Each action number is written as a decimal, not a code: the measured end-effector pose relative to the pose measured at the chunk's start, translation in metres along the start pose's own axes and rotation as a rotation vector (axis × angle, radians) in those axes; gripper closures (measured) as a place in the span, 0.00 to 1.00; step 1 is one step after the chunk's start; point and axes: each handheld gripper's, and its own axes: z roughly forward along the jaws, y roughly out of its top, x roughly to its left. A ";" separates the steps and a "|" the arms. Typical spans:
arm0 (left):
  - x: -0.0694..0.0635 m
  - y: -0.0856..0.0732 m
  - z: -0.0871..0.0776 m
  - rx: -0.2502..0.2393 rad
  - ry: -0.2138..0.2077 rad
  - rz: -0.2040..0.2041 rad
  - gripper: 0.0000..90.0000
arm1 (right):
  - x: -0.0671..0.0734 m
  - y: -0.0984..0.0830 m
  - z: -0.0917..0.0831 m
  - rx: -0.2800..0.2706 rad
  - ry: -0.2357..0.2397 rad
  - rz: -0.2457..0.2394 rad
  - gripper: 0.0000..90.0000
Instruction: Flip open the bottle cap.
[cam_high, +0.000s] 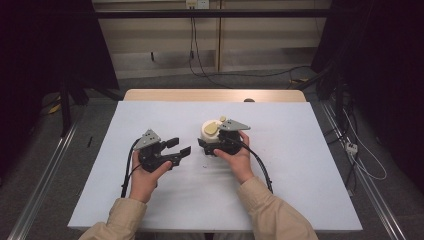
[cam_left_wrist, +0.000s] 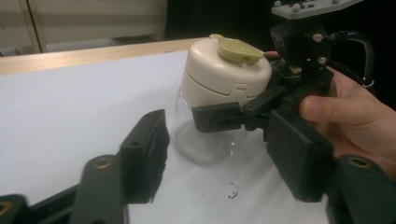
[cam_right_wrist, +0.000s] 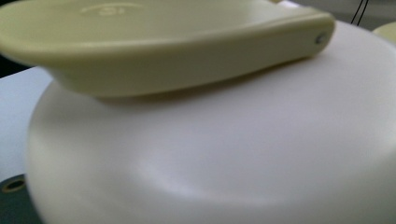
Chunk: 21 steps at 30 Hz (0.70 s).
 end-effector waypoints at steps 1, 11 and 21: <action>-0.001 0.001 0.002 0.004 -0.002 0.009 0.49 | 0.000 0.000 0.000 0.000 0.000 -0.002 0.06; 0.000 0.009 0.013 0.022 -0.016 0.006 0.77 | 0.000 0.000 0.000 0.002 -0.002 0.001 0.06; -0.004 0.017 0.024 0.048 -0.040 0.009 0.95 | 0.000 0.000 0.000 0.003 0.000 0.005 0.06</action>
